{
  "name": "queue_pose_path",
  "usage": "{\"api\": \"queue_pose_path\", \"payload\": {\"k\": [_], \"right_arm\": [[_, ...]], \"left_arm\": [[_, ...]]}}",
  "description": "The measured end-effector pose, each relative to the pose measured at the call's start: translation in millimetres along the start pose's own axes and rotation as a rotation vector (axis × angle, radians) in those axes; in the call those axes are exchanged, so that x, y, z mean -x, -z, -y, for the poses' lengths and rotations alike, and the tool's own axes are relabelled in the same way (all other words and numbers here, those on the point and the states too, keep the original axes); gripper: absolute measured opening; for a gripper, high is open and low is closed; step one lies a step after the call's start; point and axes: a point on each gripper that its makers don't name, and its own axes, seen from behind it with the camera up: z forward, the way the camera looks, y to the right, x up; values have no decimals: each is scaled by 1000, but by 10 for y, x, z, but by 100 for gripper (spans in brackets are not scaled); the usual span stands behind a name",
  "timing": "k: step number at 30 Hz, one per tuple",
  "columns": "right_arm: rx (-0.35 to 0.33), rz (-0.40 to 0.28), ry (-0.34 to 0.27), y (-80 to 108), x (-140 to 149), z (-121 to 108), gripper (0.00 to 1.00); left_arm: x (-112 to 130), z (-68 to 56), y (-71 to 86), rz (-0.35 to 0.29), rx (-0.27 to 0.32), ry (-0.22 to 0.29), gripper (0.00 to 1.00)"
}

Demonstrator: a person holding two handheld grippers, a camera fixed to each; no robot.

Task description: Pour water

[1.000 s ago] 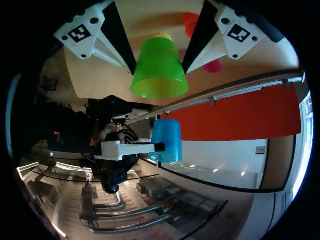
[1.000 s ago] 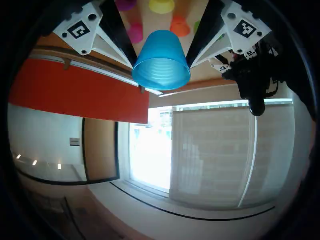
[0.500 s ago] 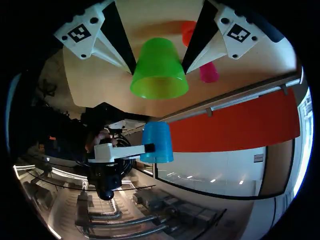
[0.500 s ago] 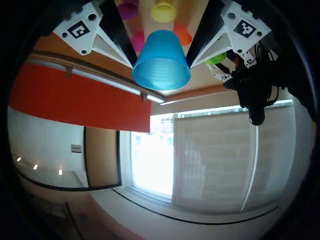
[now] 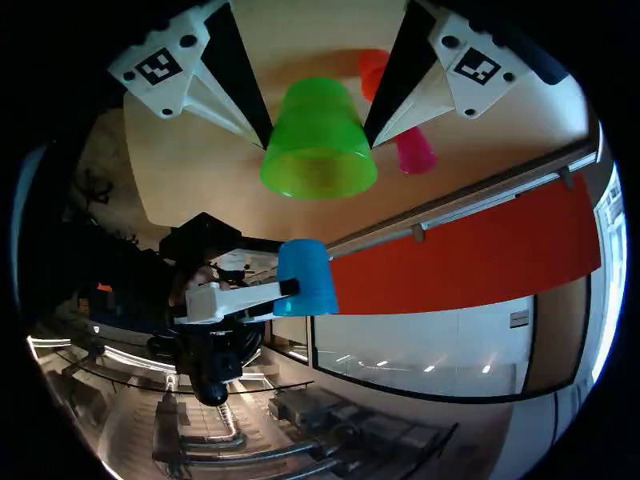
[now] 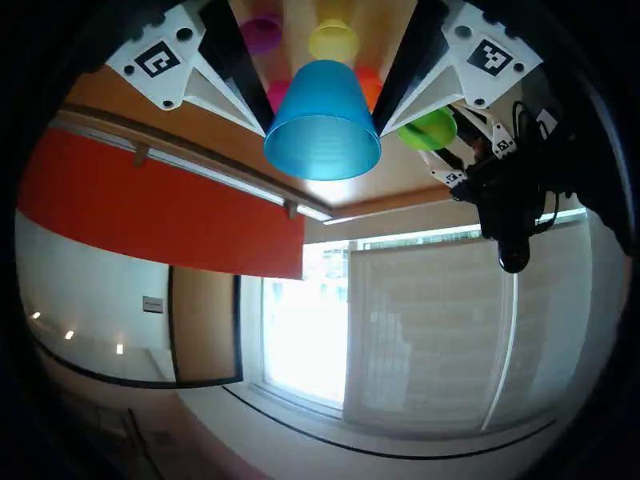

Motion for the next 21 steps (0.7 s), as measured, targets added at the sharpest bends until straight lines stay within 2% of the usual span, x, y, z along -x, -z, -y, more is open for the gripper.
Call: {"api": "queue_pose_path", "payload": {"k": [11, 21], "right_arm": [[-9, 35, 21, 55, 137, 7, 88], [-20, 101, 62, 123, 374, 20, 88]], "left_arm": [[81, 8, 8, 37, 2, -6, 80], [188, 10, 27, 79, 4, -21, 80]]}}
